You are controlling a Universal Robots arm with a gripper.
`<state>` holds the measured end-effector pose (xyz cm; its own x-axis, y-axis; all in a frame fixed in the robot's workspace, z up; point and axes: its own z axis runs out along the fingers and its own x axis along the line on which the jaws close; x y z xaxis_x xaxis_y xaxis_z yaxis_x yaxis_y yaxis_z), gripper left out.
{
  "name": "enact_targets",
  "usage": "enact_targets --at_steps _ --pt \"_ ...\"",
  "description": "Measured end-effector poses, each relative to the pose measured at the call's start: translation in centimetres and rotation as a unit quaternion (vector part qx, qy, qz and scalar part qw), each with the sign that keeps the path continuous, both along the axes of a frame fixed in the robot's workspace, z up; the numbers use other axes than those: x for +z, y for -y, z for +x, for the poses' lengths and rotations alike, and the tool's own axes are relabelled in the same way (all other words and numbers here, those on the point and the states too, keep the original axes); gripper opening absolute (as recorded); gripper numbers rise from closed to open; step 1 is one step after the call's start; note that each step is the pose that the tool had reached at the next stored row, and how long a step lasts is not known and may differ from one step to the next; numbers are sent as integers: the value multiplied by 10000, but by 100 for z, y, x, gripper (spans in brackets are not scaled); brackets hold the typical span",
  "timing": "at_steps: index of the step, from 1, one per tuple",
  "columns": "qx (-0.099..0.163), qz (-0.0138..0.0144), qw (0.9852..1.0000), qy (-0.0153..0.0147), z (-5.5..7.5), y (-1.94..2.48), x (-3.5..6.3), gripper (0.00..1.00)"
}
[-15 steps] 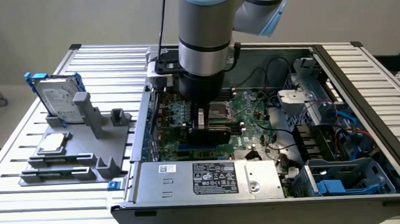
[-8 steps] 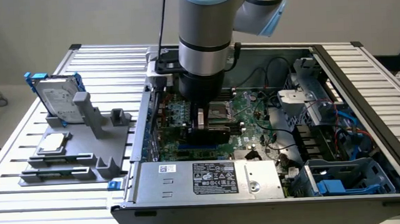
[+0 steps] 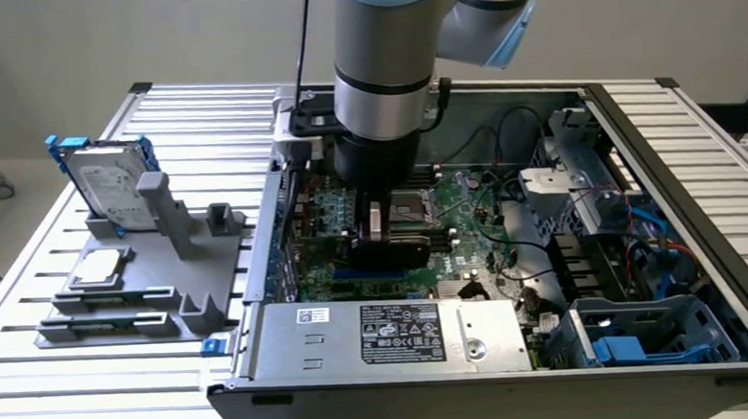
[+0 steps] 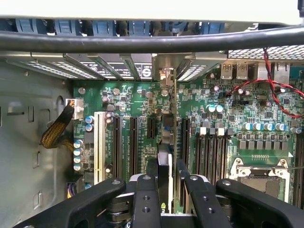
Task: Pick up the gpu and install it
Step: 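Insert the gpu into the slot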
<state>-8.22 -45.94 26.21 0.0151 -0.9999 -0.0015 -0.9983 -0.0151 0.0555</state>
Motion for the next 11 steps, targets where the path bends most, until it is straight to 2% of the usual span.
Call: enact_targets --at_steps 11 --pt "0 2 10000 -1 0 17 -14 26"
